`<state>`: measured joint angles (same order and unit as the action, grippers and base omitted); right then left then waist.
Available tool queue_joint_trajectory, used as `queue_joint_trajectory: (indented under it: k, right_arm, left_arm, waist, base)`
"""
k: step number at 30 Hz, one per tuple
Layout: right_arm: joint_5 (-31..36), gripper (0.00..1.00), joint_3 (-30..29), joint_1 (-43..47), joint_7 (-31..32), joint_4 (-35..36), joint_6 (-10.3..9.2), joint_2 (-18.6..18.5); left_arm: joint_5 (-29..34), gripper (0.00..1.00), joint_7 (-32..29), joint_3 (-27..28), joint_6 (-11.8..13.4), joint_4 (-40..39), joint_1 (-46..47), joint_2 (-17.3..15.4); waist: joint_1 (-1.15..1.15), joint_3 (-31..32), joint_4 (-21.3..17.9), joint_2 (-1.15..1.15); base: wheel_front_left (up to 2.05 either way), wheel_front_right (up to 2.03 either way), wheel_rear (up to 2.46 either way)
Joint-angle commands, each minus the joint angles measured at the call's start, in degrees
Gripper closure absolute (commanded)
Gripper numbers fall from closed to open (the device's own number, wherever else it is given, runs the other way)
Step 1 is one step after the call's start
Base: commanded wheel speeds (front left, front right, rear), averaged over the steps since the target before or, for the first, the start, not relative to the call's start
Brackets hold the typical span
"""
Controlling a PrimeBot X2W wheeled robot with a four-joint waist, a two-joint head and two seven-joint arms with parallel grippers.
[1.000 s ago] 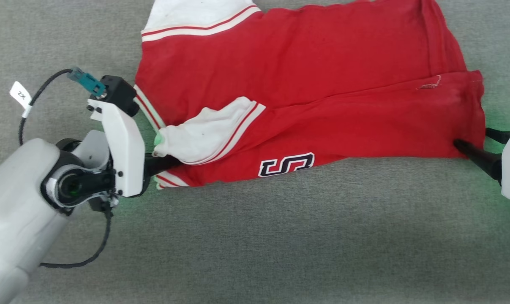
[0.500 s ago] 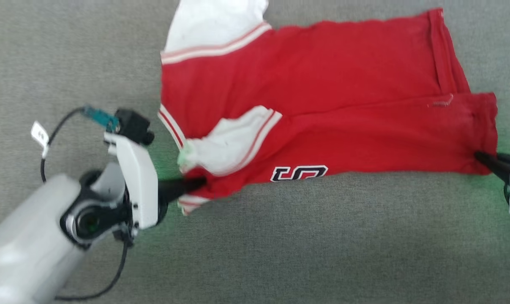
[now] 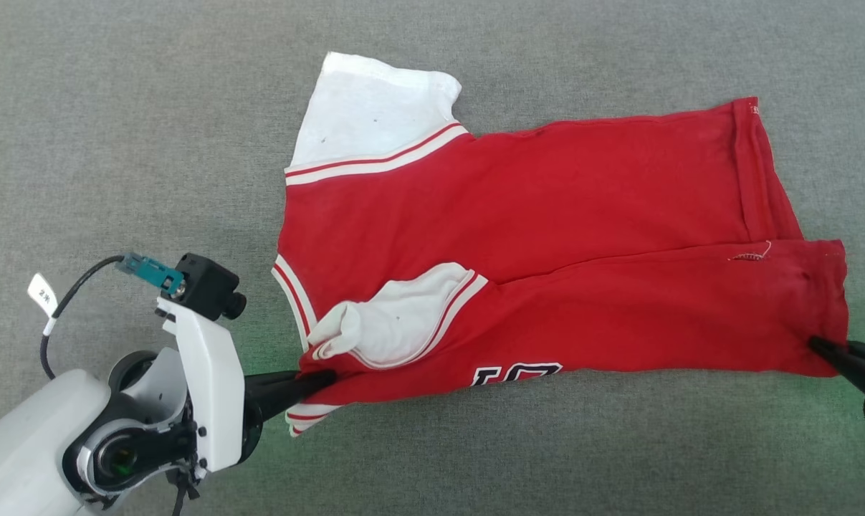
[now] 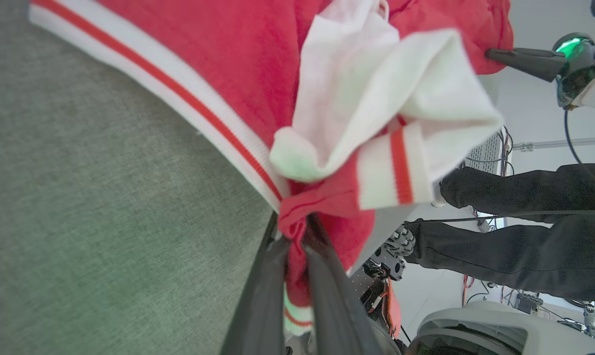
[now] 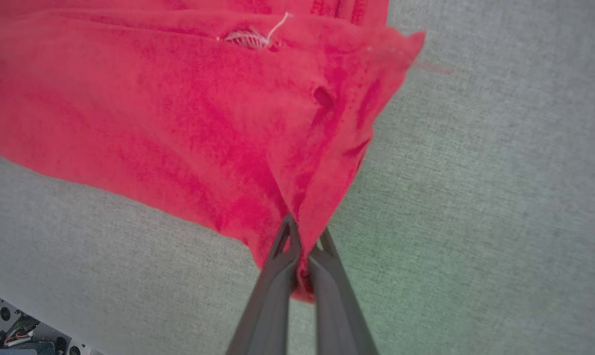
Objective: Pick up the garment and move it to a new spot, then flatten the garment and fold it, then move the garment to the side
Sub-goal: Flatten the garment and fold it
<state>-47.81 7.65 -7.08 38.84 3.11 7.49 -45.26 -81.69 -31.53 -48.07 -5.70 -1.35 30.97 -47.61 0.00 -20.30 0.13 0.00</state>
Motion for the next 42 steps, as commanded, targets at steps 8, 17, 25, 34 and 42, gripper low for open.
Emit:
queue_joint_trajectory:
  k: [8,17,25,34,42]
  right_arm:
    - [2.94,0.00,-4.19,1.81,-0.73,1.93,0.00,5.08]
    - [11.23,0.00,-6.90,-0.51,-15.37,5.96,0.00,12.23]
    - [17.38,0.00,-3.43,-5.27,-34.04,4.13,-0.01,22.17]
    - [18.59,0.00,-0.94,-6.73,-44.56,-0.06,0.00,28.01]
    - [17.96,0.00,-0.03,-7.71,-45.59,-1.01,0.00,28.66]
  left_arm:
    - [0.77,0.06,3.12,1.26,1.45,0.09,-1.64,-0.08]
    - [2.49,0.00,15.16,8.16,3.59,0.80,-3.37,-2.73]
    - [10.56,0.00,30.49,15.20,8.91,9.89,1.69,-2.22]
    - [18.04,0.00,29.37,13.80,8.45,27.51,17.26,0.25]
    - [18.37,0.00,8.48,7.95,5.03,39.41,29.68,2.06]
  waist:
    - [0.00,-0.24,-0.55,0.00]
    - [0.00,-0.08,-3.69,0.00]
    - [0.00,-1.33,-10.10,0.00]
    - [0.00,-3.74,-17.24,0.00]
    - [0.00,-6.35,-21.13,0.00]
  base:
    - [0.00,0.00,0.00]
    - [0.00,0.00,0.00]
    - [0.00,0.00,0.00]
    - [0.00,0.00,0.00]
    - [0.00,0.00,0.00]
